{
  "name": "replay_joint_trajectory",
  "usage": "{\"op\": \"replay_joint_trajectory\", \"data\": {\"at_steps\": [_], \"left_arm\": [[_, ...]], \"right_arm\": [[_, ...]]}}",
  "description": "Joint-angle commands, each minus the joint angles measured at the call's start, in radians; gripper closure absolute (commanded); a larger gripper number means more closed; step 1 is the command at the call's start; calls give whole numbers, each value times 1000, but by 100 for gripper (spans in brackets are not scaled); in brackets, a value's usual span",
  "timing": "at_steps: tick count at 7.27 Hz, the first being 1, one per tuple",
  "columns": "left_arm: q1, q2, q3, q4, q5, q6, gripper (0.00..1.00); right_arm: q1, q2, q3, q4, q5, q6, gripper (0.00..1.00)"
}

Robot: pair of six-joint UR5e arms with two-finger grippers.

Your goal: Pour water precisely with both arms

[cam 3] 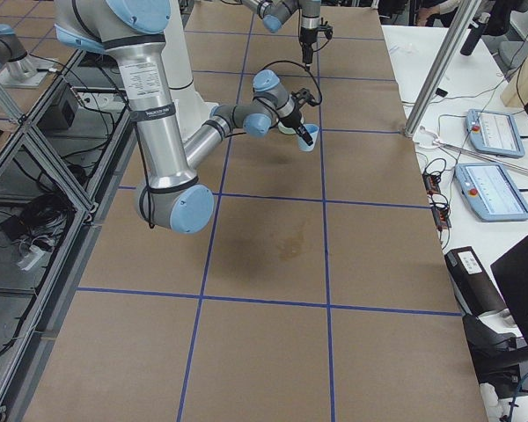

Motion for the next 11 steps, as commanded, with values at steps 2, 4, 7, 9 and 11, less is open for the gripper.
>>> {"op": "replay_joint_trajectory", "data": {"at_steps": [2, 4, 7, 9, 11], "left_arm": [[-22, 7, 28, -1, 3, 51, 0], [-29, 8, 30, 1, 2, 54, 0], [-31, 10, 29, 1, 2, 63, 0], [-31, 10, 29, 1, 2, 63, 0], [-31, 10, 29, 1, -2, 63, 0]], "right_arm": [[-147, 215, -91, -197, -80, 132, 95], [-167, 257, -169, -221, -125, 87, 100], [-169, 347, -196, -487, -171, -162, 100], [-172, 438, -257, -644, -226, -303, 100], [-190, 470, -308, -703, -301, -378, 100]]}}
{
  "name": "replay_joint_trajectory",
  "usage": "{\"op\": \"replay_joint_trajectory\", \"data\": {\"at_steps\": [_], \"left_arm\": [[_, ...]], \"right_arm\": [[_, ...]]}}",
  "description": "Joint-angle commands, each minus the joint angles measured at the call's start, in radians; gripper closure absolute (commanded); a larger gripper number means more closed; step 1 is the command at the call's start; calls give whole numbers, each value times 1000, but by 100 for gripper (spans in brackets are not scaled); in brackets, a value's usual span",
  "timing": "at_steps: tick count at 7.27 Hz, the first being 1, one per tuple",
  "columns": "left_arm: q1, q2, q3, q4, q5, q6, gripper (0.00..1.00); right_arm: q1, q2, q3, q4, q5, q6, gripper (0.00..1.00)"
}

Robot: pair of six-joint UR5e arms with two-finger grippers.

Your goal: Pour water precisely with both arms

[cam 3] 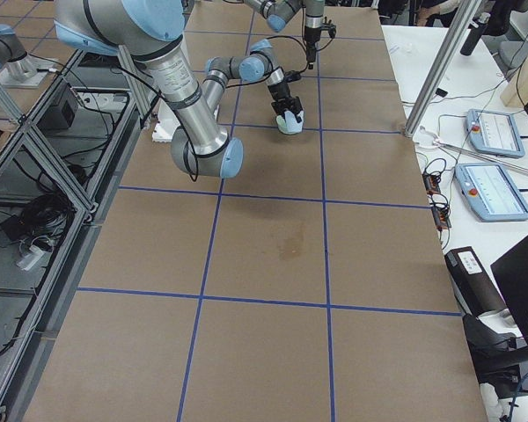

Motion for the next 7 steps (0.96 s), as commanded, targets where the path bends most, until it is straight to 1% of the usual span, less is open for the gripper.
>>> {"op": "replay_joint_trajectory", "data": {"at_steps": [1, 3, 5, 6, 7], "left_arm": [[-2, 2, 0, 0, -2, 0, 0], [-2, 5, 0, -2, -3, 0, 0], [0, 28, -2, -6, -5, -3, 0], [0, 31, -3, -5, -6, -5, 0], [0, 46, -5, -6, -6, -3, 0]], "right_arm": [[-14, 21, -35, -60, -54, -107, 100], [-46, 25, -39, -122, -109, -144, 100], [-49, 35, -40, -147, -135, -165, 100], [-57, 62, -46, -184, -164, -181, 100], [-65, 100, -86, -205, -178, -181, 100]]}}
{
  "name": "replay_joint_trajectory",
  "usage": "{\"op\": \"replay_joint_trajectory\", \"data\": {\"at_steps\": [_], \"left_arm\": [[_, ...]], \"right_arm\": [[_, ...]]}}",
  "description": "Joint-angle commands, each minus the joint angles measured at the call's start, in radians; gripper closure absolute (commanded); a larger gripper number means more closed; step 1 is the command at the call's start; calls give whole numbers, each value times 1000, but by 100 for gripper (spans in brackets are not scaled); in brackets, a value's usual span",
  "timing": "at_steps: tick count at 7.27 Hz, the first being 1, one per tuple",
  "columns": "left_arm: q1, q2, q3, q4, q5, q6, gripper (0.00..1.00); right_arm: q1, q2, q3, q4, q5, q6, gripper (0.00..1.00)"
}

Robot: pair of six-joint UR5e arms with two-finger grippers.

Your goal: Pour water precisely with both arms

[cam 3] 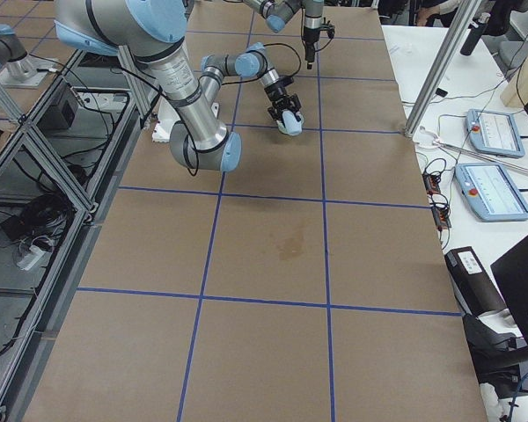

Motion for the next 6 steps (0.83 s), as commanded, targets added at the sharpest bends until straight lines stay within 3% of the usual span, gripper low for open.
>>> {"op": "replay_joint_trajectory", "data": {"at_steps": [1, 6], "left_arm": [[0, 17, 1, -1, -1, -1, 0], [0, 38, 3, -1, -30, -7, 0]], "right_arm": [[-26, 71, -85, -38, -61, -8, 100], [-69, 124, -168, -169, -165, -9, 100]]}}
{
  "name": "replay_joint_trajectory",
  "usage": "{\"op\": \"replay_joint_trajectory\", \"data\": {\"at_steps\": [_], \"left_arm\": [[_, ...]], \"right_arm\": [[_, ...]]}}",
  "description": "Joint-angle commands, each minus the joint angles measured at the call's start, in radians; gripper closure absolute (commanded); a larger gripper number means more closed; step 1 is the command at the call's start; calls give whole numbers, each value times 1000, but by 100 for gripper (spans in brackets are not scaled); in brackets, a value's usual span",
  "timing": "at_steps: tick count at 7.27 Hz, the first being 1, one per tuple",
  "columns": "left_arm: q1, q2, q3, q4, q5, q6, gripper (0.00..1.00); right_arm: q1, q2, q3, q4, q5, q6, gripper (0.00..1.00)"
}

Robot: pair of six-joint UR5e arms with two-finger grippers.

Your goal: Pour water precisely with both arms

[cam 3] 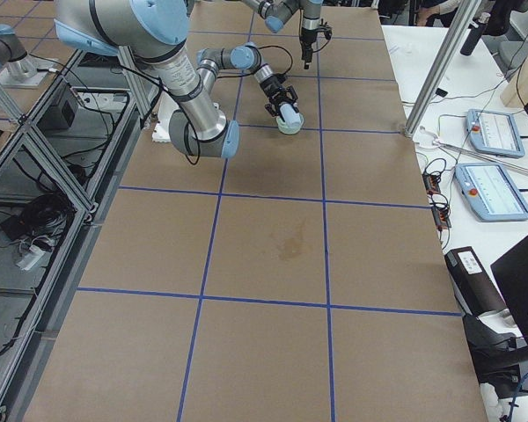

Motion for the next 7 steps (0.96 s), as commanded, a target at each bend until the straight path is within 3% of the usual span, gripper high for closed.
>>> {"op": "replay_joint_trajectory", "data": {"at_steps": [1, 7], "left_arm": [[0, 13, 1, -1, -9, -1, 0], [-12, 15, 16, -1, -16, 3, 0]], "right_arm": [[-5, 36, -62, -44, -41, -2, 100], [-21, 54, -104, -148, -141, -6, 100]]}}
